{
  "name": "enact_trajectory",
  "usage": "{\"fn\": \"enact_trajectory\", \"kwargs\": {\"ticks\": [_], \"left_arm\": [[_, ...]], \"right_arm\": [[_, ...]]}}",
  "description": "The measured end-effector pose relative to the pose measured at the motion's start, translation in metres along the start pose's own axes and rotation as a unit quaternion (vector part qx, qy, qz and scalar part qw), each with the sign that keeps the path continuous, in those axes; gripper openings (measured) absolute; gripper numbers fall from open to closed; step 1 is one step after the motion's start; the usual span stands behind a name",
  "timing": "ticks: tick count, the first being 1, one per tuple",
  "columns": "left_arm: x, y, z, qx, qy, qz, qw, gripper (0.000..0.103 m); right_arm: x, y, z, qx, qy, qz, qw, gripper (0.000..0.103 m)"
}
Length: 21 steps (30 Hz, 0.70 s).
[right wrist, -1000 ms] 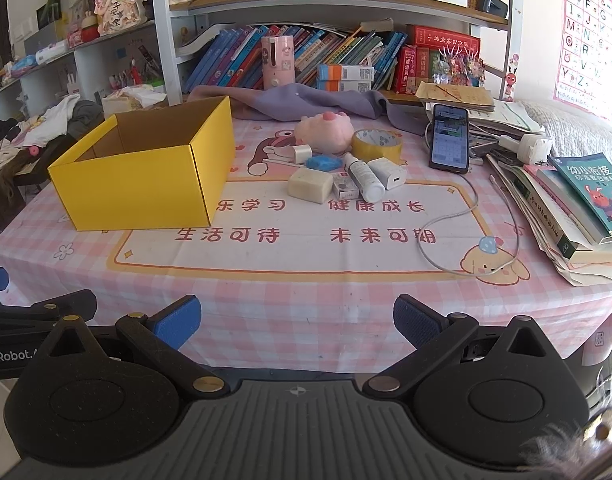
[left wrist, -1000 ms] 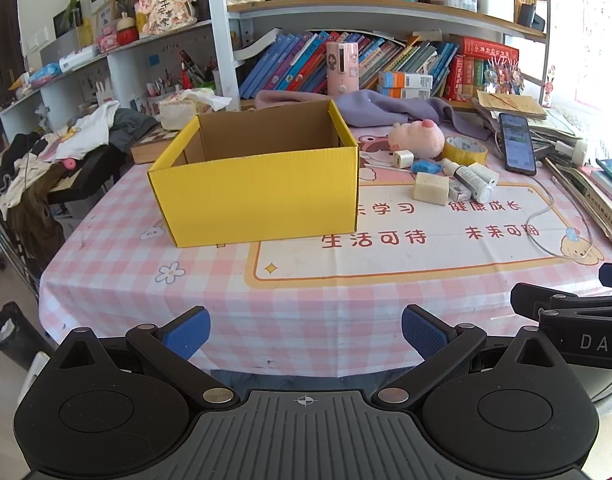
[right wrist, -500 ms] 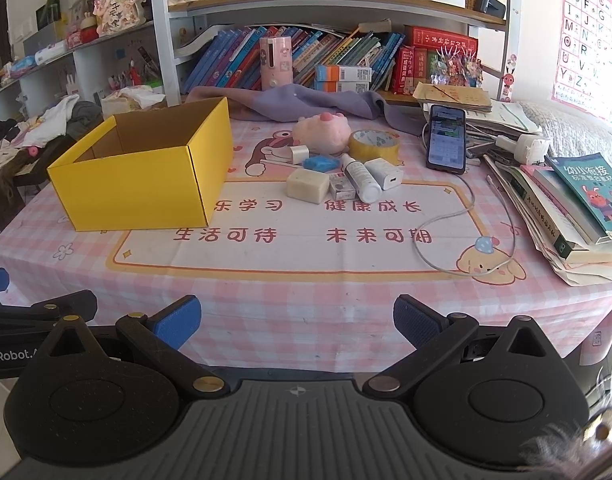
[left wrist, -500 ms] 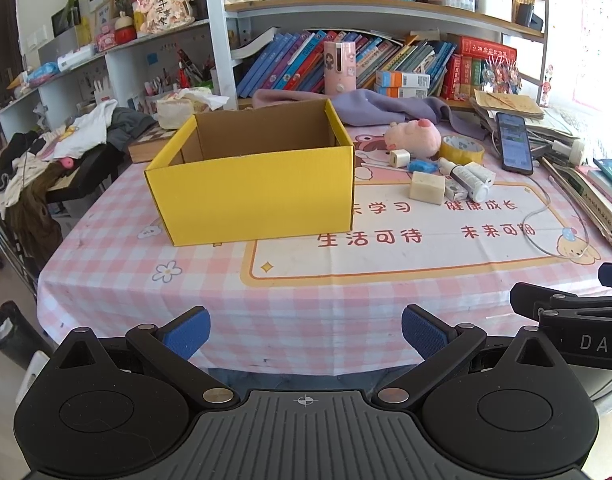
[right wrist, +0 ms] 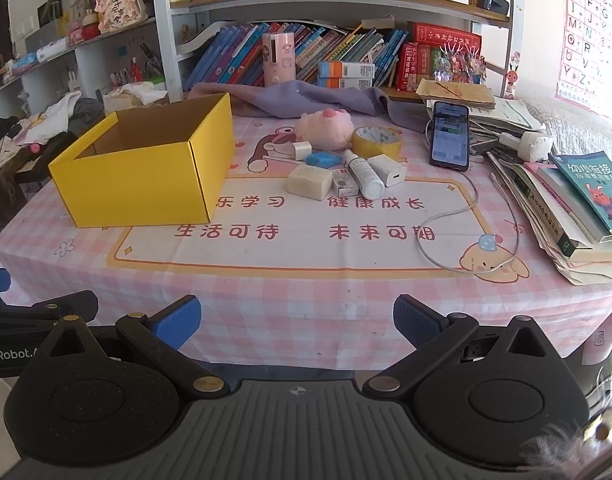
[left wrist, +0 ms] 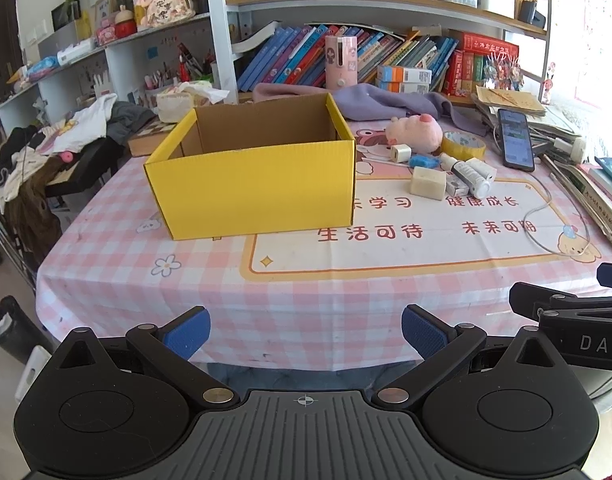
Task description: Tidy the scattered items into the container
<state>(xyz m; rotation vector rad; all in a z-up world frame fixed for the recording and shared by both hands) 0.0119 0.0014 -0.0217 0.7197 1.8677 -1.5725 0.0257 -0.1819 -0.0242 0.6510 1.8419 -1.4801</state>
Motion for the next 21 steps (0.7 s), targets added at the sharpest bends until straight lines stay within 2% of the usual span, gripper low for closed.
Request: {"fn": "enact_trajectory", "kwargs": {"ticks": [21], "left_arm": [[-0.005,0.005,-0.005,0.003,-0.002,0.007,1.0000,0.103]], "right_arm": [[-0.004,0.015,-0.004,0.001,-0.007,-0.003,1.000,0.103]]}}
Point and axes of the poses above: each gripper's, at about its wrist camera, not at the fingertips, and y roughly the way its jaws point, z to its right, x to its underside, the point moved 2 cm from there along y, roughly the way its jaws point, and after that the axes turned 7 degrees about -x, right-handed, at the moved point
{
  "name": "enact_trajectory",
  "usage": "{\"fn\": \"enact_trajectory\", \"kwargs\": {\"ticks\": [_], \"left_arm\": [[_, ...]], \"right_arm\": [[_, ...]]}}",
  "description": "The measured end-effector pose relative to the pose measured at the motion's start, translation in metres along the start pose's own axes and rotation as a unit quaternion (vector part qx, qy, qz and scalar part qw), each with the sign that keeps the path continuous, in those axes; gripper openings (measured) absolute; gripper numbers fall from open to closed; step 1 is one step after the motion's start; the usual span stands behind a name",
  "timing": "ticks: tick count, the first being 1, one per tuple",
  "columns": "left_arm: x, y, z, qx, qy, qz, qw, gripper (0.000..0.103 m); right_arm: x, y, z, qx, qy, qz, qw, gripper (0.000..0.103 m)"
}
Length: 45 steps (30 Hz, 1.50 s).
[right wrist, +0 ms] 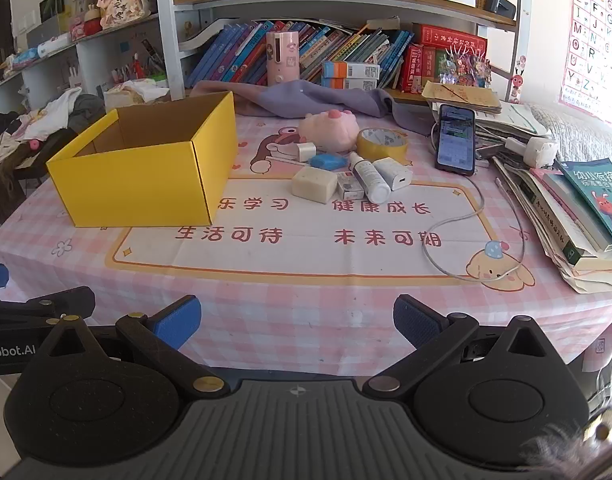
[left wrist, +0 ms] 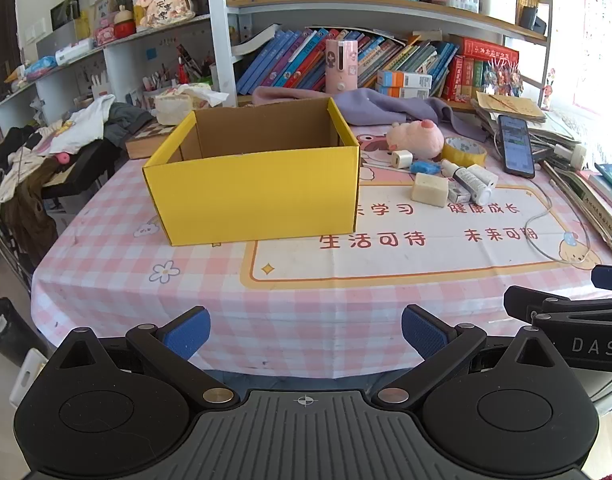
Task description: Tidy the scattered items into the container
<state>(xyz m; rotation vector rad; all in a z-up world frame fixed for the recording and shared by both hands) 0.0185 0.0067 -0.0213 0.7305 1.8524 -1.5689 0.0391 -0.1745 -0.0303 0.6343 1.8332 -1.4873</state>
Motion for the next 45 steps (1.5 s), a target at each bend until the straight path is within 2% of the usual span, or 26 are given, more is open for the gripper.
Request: {"fn": "enact_trajectory", "kwargs": {"ticks": [45], "left_arm": [[-0.002,0.003,-0.017,0.008,-0.008,0.011,0.9999,0.103]], "right_arm": [[-0.009,-0.003,-0.019,0.008,-0.020,0.015,1.000,0.103]]}}
Point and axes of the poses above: each gripper's, at about its wrist camera, not at the fingertips, and y roughly the way its jaws point, z to its right, x to its underside, the point moved 2 cm from there along y, roughly the way its jaws point, and after that the axes turned 7 degrees about -x, right-handed, at the moved point
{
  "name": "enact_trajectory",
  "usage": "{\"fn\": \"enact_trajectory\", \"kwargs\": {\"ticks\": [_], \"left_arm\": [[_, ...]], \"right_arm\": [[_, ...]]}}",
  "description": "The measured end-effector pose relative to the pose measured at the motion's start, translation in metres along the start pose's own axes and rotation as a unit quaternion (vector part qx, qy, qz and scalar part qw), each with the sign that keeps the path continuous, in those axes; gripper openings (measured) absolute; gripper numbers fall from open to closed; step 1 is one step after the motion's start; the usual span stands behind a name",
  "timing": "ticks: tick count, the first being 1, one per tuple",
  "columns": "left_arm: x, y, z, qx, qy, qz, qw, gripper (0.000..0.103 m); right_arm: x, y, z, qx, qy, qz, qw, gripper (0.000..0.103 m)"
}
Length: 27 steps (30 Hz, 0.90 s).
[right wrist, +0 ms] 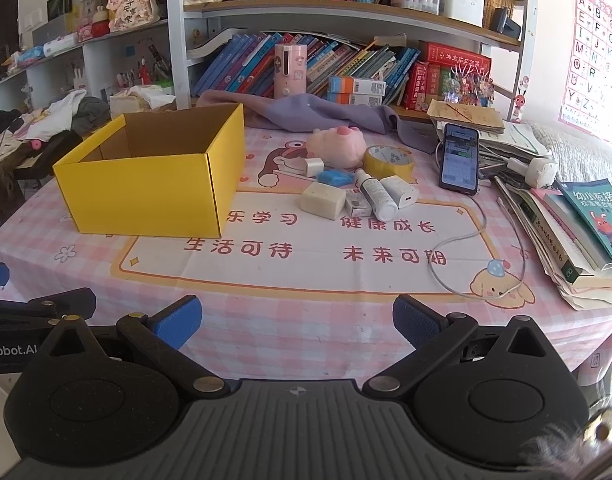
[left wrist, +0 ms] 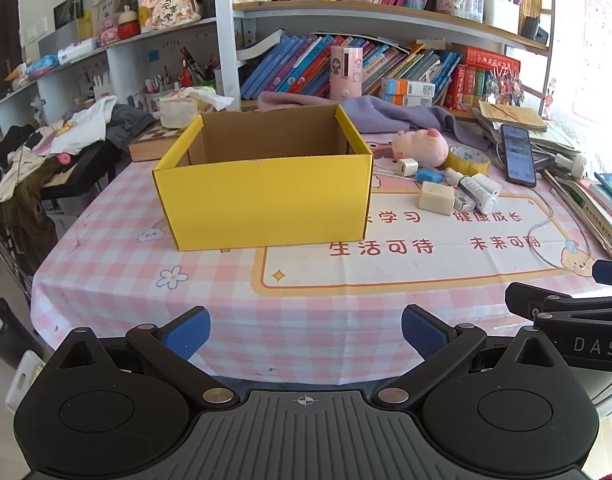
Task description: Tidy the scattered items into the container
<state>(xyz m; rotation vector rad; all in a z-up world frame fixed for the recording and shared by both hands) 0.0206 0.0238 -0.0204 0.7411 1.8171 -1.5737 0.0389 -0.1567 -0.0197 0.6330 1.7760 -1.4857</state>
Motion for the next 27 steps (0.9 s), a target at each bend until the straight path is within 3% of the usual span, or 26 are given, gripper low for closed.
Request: {"fn": "enact_trajectory", "kwargs": {"ticks": [21,27], "left_arm": [[0.001,-0.007,0.006,0.009,0.000,0.011,0.9999,0.101],[0.004,-0.006,0.006,0.009,0.005,0.004,0.9999,0.101]], "right_arm": [[0.007,-0.010,0.008,-0.014,0.003,0.012,1.000,0.101],[0.009,-0.008,0.006,-0.023,-0.001,0.009,1.000,0.096]]}}
Point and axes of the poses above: each gripper's, at about its wrist camera, not at the fingertips, and y roughly the way its jaws point, z to its right, x to its underside, the point moved 2 cm from there along y, roughly the way its jaws point, and after that the axes turned 7 degrees about -x, right-handed, at the moved point
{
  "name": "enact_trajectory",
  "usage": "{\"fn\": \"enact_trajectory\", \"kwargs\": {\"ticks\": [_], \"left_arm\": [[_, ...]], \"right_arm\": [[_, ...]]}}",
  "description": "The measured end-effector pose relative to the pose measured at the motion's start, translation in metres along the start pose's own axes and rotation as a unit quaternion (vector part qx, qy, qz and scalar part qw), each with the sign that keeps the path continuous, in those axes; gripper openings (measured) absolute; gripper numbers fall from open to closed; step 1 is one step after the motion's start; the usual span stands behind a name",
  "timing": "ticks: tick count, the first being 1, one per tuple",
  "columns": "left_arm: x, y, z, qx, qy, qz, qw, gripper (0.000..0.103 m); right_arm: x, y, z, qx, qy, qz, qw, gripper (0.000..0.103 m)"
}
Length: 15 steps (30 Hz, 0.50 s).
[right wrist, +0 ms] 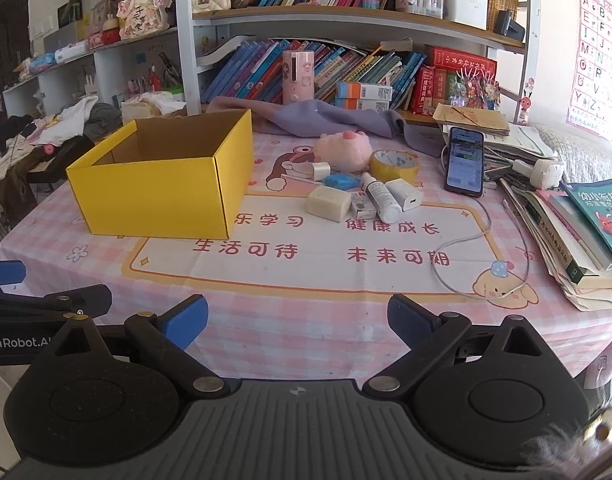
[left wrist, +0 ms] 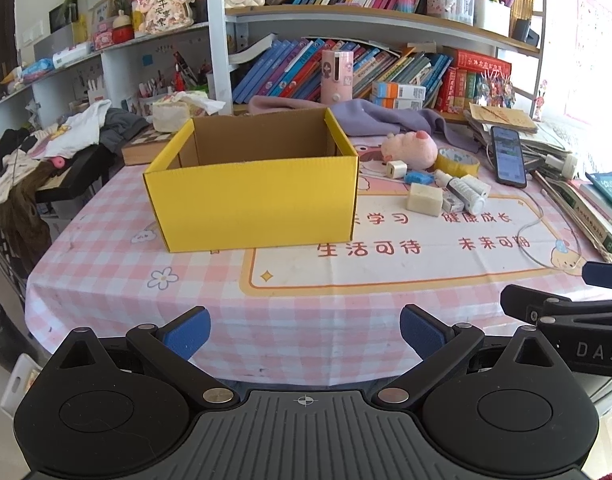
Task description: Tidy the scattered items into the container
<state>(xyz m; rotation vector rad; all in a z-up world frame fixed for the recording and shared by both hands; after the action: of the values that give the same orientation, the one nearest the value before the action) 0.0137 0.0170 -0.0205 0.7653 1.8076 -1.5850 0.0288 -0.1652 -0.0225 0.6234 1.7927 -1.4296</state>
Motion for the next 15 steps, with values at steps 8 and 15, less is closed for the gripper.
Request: {"fn": "enact_trajectory", "kwargs": {"ticks": [8,15], "left_arm": [[0.002,0.002,0.002,-0.007,0.011,-0.002,0.9999,0.101],[-0.001,0.008,-0.002,-0.018,-0.002,-0.005,0.9998,0.101]], "right_arm": [[0.000,0.008,0.000,-0.010,0.001,-0.004,1.000,0.088],[-0.007,0.019,-0.001,-0.021,-0.006,-0.007,1.000,0.087]]}}
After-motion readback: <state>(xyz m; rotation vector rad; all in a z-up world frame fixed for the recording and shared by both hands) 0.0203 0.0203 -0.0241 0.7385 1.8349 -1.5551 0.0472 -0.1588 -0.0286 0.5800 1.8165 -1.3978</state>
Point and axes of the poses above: each gripper's, at about its wrist camera, not at the fingertips, and y roughly the way its jaws point, z to its right, x to its underside, the point moved 2 cm from there along y, roughly the way its jaws point, and after that the axes turned 7 degrees about -x, right-handed, at the moved point
